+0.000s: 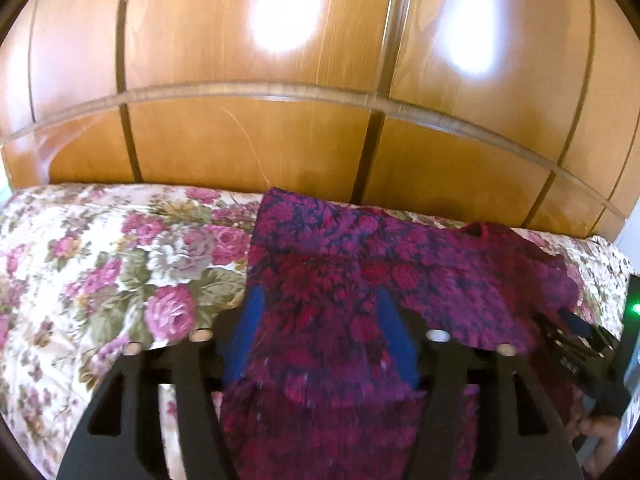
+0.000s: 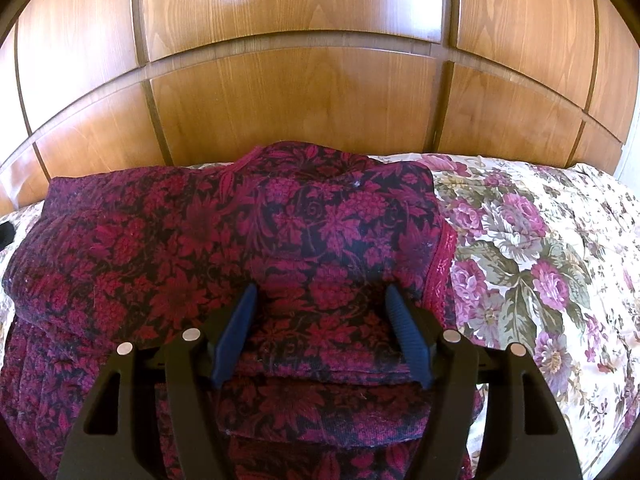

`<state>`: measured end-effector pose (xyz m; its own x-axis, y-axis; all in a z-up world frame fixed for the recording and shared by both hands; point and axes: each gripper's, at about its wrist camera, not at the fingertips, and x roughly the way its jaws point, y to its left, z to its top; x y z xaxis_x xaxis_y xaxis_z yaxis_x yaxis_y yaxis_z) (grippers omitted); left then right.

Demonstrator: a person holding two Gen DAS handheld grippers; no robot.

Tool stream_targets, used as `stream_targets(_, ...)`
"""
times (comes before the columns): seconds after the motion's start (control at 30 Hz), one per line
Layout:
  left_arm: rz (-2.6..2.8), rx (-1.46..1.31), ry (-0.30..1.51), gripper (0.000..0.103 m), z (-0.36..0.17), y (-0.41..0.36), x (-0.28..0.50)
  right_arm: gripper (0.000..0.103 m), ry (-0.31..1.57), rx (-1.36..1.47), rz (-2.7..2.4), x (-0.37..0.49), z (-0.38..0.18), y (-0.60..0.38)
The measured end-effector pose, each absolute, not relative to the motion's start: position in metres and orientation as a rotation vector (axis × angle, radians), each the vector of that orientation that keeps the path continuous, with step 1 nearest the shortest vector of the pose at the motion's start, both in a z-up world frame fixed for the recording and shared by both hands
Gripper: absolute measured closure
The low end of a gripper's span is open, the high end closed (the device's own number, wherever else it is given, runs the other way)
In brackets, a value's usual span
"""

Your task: Fold small clothes

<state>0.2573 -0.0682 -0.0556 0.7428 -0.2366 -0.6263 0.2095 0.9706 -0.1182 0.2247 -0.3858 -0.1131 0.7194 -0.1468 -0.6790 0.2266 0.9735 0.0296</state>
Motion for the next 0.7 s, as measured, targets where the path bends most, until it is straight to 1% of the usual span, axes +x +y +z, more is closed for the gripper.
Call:
stream_targets(0.23, -0.256, -0.049, 0.664, 0.038, -0.04, -0.065, 0.221, 0.036, 0.74, 0.109, -0.209, 0.225, -0.113, -0.385)
stream_targets(0.47, -0.264, -0.049, 0.661, 0.038, -0.037, -0.059, 0.19, 0.035, 0.742, 0.097, -0.217, 0.224, -0.113, -0.385)
stream_targets(0.57, -0.261, -0.05, 0.68, 0.038, -0.042, -0.054, 0.177, 0.029, 0.747, 0.07, -0.24, 0.223, -0.11, -0.382)
stream_targets(0.63, -0.257, -0.052, 0.695, 0.038, -0.049, -0.049, 0.169, 0.018, 0.758, 0.044, -0.271, 0.223, -0.107, -0.38)
stream_targets(0.67, -0.253, -0.048, 0.7, 0.038, -0.051, -0.047, 0.166, 0.016, 0.763, 0.042, -0.27, 0.223, -0.105, -0.38)
stream_targets(0.7, -0.249, -0.045, 0.711, 0.038, -0.055, -0.044, 0.162, 0.009, 0.773, 0.048, -0.264, 0.221, -0.101, -0.38)
